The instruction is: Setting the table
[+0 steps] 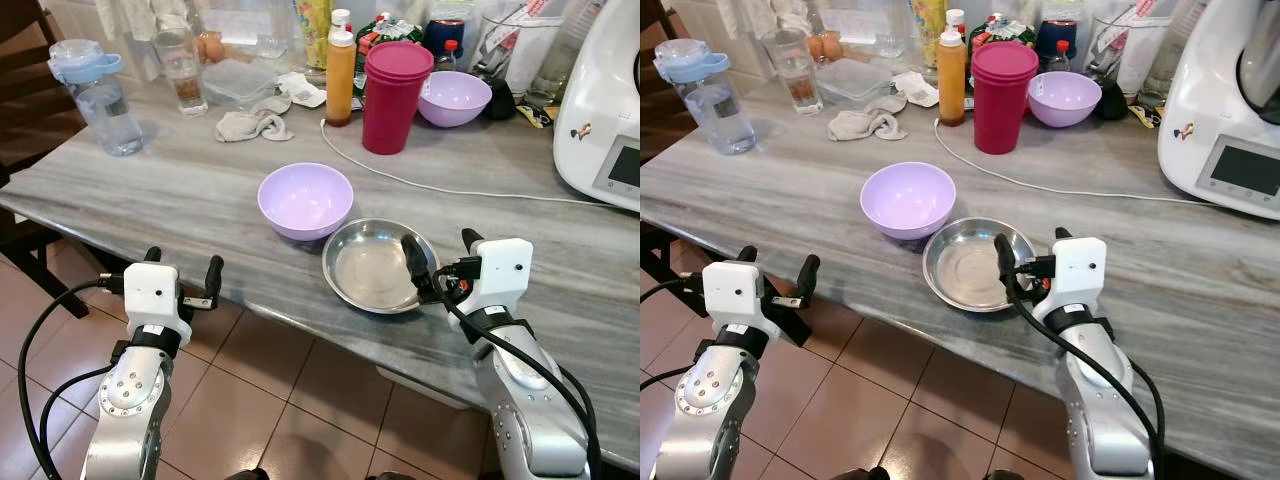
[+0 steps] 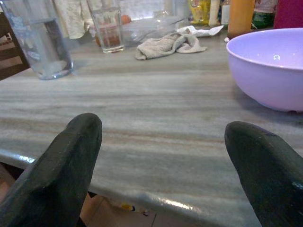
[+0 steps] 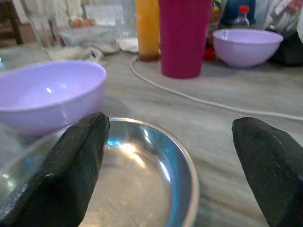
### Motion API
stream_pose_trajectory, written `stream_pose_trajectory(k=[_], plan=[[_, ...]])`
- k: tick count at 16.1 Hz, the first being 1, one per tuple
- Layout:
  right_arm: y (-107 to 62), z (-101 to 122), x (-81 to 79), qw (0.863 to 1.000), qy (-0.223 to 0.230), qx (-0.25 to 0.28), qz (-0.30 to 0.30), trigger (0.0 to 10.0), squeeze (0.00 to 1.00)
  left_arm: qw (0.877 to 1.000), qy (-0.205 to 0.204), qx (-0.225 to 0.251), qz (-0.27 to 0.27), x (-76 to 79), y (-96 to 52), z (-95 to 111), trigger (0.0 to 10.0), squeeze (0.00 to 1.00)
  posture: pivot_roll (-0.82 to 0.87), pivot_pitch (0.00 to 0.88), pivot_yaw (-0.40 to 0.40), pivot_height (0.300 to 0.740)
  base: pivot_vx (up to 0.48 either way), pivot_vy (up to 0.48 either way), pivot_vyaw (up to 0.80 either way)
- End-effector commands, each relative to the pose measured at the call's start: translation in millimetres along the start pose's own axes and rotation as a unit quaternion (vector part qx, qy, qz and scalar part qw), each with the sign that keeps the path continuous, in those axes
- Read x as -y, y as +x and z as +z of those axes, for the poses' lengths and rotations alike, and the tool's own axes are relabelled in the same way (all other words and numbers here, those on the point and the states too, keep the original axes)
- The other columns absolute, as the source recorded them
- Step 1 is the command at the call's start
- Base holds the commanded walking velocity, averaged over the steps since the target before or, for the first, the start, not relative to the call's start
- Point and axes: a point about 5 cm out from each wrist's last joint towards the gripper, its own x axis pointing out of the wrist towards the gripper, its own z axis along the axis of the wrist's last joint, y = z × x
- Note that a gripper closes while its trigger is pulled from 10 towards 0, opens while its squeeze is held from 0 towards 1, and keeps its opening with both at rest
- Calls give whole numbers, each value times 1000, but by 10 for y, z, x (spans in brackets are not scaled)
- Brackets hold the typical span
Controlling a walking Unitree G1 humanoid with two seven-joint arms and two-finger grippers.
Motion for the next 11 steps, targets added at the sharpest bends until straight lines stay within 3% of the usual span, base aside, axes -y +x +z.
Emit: stream_pose_trajectory(k=[1,5,8,11], plan=[[21,38,18,1000,-3,5,-5,10000,0,1000,9,0,-3,7,-28,11,10000,0,-148,119,8,740,0,0,-706],[66,115,34,1000,-11,27,-5,10000,0,1000,-2,-2,-12,177,38,13,10000,0,-160,99,32,740,0,0,-730],[166,191,62,999,10,34,-27,10000,0,1000,-9,7,-15,232,174,84,10000,0,-169,120,10,740,-82,0,0],[195,205,31,999,3,30,-24,10000,0,1000,-14,7,-18,287,174,103,10000,0,-170,131,12,740,-256,0,0]])
